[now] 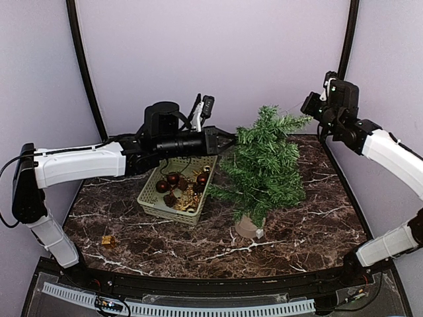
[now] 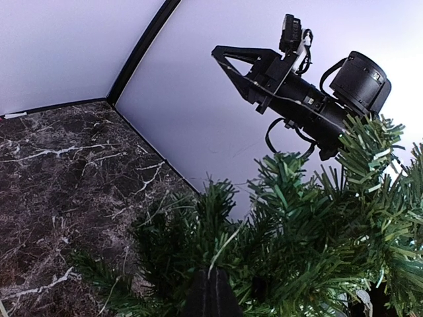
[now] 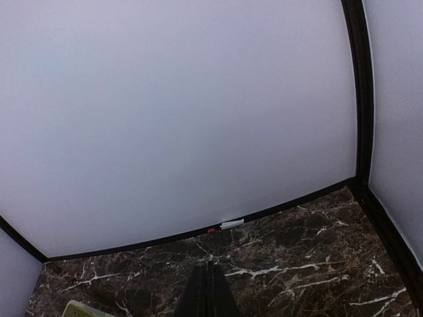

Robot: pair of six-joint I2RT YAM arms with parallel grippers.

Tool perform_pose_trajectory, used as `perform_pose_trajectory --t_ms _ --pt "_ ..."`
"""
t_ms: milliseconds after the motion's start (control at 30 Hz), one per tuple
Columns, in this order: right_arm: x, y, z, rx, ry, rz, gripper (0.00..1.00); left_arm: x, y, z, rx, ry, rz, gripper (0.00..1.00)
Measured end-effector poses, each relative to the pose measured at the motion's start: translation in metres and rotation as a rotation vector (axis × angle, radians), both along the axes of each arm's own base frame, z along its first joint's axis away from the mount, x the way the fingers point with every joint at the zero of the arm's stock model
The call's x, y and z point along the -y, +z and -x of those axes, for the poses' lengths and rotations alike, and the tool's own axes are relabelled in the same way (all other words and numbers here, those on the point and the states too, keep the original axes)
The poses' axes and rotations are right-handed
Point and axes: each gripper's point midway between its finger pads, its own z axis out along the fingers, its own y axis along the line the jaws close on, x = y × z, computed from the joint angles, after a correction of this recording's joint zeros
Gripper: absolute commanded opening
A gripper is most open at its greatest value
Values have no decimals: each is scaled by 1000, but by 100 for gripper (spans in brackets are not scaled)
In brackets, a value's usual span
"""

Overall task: Decorate the small christmas tree
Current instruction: Wrap the side of the string light in the gap of the branches.

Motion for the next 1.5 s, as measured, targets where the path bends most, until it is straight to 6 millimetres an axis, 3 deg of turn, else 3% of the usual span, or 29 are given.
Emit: perform_pose_trajectory --t_ms 67,300,400,500,600,700,800,967,1100,1200,1300,1500 --pt "0 -9 0 -19 0 3 0 1 2 2 1 -13 3 1" --pt "-6 -36 8 -80 45 -5 0 5 0 9 19 -66 -8 19" --pt "-10 -37 16 -82 84 -20 0 2 -3 6 48 -47 -36 45" --pt "-14 -33 26 -71 129 -39 0 -12 0 4 91 10 -68 60" --pt "-18 -19 37 -42 177 -64 0 -35 20 6 179 80 -85 70" --pt "-21 -3 48 -7 219 -89 0 -57 59 13 299 132 -67 76" --pt "-23 9 57 22 248 -111 0 -65 89 26 413 147 -58 79" --pt "-27 44 74 91 314 -162 0 -33 115 70 576 33 -56 86" --pt "-34 89 91 192 391 -215 0 3 122 97 682 -55 -71 89" --pt "-37 114 104 255 440 -247 0 21 119 96 717 -59 -107 92" --pt "-39 132 116 303 484 -277 0 34 110 82 737 -21 -172 93" --pt "-38 154 130 364 522 -307 0 40 93 63 754 46 -275 89"
